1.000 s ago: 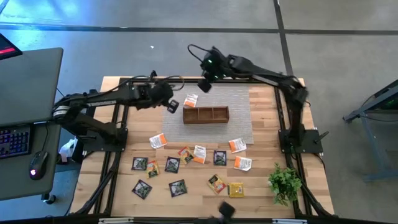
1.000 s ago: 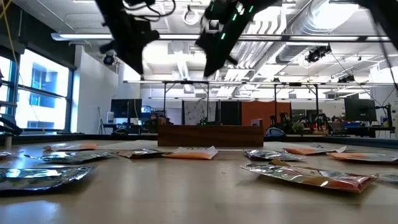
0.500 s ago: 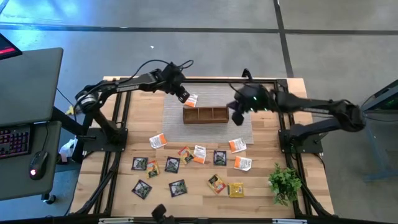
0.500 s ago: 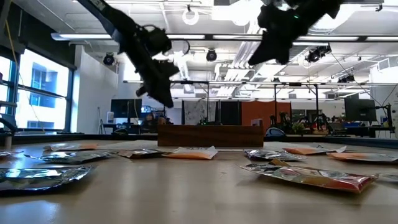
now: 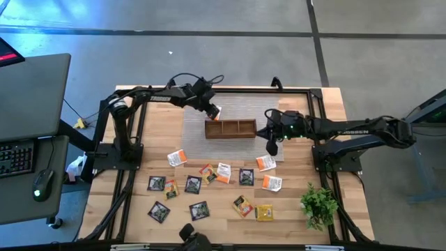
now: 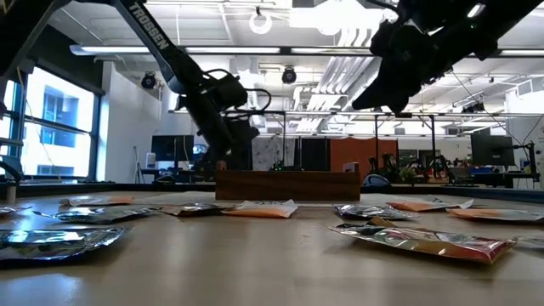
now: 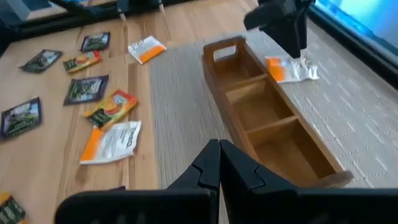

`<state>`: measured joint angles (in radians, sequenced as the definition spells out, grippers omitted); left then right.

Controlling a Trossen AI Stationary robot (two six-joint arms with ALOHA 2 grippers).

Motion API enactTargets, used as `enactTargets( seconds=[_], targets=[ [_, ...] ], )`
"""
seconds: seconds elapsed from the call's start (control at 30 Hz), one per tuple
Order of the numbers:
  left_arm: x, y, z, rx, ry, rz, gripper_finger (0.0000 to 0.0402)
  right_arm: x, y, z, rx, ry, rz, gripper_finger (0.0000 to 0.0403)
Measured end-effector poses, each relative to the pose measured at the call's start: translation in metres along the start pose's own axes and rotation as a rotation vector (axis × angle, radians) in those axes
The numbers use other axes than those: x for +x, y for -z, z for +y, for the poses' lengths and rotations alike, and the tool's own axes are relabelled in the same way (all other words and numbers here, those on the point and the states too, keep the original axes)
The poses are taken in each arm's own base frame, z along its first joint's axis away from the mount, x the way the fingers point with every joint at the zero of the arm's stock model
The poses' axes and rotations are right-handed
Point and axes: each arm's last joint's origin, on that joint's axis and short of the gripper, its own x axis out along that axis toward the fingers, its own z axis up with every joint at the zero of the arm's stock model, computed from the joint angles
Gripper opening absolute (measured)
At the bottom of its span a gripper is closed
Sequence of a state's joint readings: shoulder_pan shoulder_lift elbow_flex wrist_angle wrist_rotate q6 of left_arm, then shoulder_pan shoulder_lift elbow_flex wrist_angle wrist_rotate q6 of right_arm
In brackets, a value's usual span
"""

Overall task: Pick & Place Tea
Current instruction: Put the orange tea bag into the left section of the wooden organizer

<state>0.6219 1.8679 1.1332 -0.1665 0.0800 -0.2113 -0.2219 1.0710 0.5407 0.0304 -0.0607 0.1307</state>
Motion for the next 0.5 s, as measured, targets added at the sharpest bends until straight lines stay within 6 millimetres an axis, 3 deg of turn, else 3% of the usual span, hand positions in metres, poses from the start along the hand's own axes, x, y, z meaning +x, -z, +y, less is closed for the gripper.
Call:
enactTargets(
  seconds=[0.5],
  targets=[
    [0.013,0.004,0.005,-0.075,-0.097,0.011,0.0174,0.000,-0.002,0.000,0.024,-0.006,-0.019,0.0000]
  ],
)
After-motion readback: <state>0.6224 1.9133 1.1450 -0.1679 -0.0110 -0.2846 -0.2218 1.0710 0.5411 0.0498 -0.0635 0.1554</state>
